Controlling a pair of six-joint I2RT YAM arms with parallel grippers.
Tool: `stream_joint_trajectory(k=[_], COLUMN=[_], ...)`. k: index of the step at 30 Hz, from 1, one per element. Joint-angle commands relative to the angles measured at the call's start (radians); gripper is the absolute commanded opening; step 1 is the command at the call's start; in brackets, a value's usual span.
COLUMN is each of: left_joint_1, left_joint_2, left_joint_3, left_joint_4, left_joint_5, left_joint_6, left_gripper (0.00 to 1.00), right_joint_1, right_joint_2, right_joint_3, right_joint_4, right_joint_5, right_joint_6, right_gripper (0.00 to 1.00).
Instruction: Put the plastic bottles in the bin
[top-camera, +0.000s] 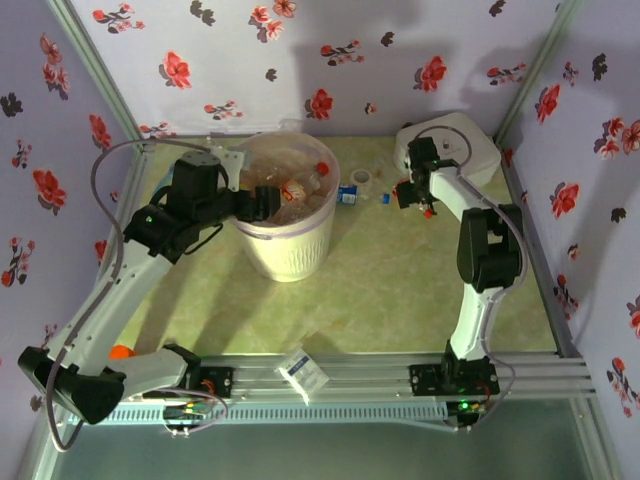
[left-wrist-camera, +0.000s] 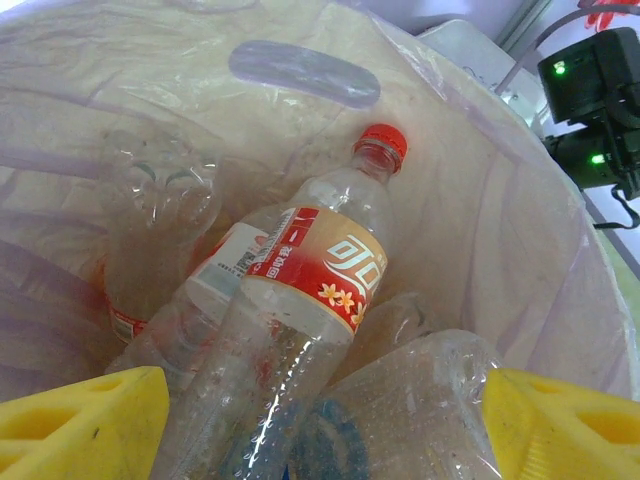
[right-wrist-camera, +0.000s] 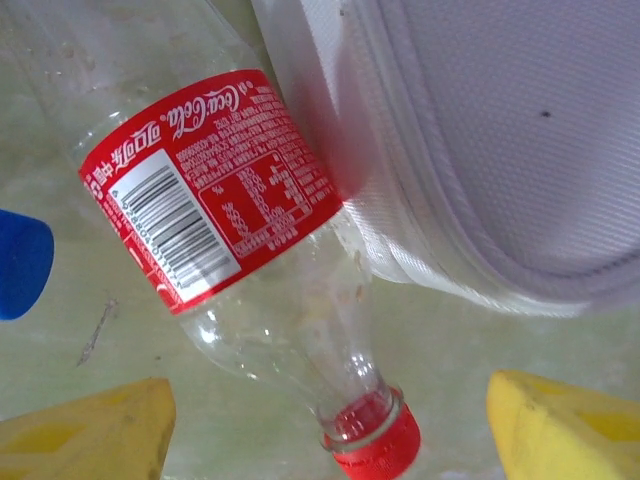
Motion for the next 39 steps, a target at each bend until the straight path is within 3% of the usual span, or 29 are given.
stream_joint_trajectory(k=[1, 10, 22, 39], left_joint_1=[-0.006, -0.006, -0.006, -0.010], left_joint_2=[-0.024, -0.028, -0.005, 0.013], left_joint_3=[-0.008, -0.017, 0.003, 0.027], left_joint_4=[0.024, 0.030, 0.037, 0.033], left_joint_5=[0.017, 0.018, 0.020, 0.024], left_joint_6=[-0.016, -0.017, -0.020, -0.019], left_gripper=[0.82, 0.82, 0.83, 0.83], right_joint_1=[-0.017, -0.030, -0.036, -0.049], right_joint_2=[0.040, 0.068, -0.033, -0.104], right_joint_3=[0.033, 0.014, -0.093, -0.146], right_joint_4=[-0.019, 0.007, 0.049, 0.064], right_joint_5=[-0.024, -0.076, -0.107, -0.134], right_joint_6=[0.006, 0.015, 0.048, 0.077], right_gripper=[0.78, 0.73, 0.50, 0.38])
